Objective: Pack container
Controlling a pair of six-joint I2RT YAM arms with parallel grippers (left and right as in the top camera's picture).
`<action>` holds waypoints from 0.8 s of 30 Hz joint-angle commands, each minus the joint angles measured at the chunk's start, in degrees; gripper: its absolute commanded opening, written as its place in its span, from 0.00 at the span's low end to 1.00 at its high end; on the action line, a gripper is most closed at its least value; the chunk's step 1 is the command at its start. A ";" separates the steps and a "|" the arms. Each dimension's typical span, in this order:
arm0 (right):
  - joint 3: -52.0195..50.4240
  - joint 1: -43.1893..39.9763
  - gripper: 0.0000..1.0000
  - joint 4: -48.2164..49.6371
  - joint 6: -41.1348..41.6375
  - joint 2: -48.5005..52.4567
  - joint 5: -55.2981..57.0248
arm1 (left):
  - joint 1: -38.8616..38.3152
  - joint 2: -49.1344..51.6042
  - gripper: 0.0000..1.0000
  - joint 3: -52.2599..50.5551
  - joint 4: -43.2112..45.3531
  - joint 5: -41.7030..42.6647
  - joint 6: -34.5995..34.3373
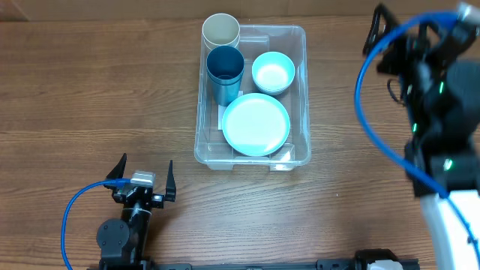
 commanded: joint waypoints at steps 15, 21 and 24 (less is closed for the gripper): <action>-57.46 -0.04 1.00 7.67 -1.46 -47.12 -2.78 | 0.26 -0.61 1.00 -0.24 0.00 0.87 1.05; -57.66 -0.04 1.00 -6.19 -1.64 -52.41 -0.26 | 0.26 -0.59 1.00 -0.24 0.00 0.87 1.05; -57.99 -0.11 1.00 -9.81 -1.66 -56.19 0.26 | 0.26 -0.61 1.00 -0.24 0.00 0.87 1.05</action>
